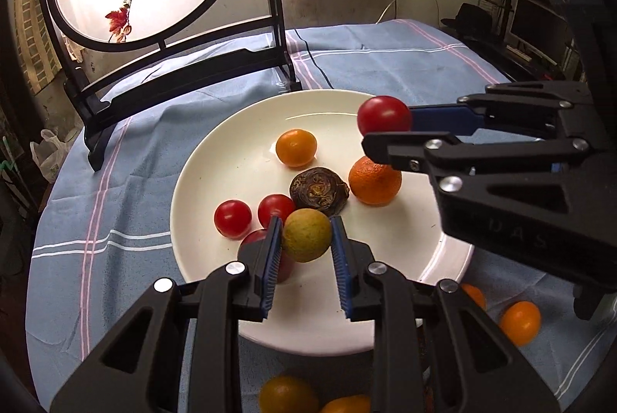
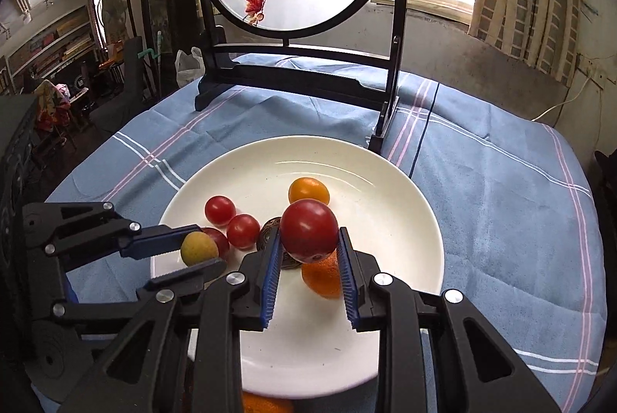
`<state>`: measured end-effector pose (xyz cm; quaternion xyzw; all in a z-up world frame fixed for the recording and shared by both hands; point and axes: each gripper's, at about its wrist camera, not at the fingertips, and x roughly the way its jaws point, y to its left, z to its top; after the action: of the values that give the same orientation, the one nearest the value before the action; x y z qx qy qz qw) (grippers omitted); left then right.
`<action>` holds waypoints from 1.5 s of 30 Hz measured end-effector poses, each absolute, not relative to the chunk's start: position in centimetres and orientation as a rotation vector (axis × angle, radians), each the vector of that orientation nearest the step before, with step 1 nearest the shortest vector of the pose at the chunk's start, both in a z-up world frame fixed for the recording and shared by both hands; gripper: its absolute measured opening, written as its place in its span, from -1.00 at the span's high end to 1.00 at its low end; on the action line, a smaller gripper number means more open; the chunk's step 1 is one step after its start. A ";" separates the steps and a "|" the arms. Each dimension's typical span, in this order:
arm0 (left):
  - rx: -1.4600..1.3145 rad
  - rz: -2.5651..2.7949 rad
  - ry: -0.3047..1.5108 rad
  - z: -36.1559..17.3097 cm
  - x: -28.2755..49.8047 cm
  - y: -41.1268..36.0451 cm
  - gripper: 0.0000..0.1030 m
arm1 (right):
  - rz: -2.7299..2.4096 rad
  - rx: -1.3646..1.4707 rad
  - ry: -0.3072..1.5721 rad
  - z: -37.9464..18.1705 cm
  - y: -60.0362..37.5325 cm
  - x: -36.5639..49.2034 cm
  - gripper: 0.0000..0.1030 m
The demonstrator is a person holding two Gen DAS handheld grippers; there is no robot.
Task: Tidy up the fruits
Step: 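Drop both held fruits onto the white plate by opening both tools, then grasp an orange with the right tool while the left tool grasps another orange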
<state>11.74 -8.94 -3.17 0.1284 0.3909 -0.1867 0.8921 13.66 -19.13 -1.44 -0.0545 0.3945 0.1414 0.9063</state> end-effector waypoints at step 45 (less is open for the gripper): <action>0.424 -0.565 0.749 -3.5 -6.3 -7.8 -0.41 | 0.320 -0.277 0.909 -6.6 -22.3 -3.8 0.26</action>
<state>-6.26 -7.84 -3.49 0.2027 0.3582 -0.2702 0.8704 -3.76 -22.28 -6.64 -0.1327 0.4359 0.1535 0.8768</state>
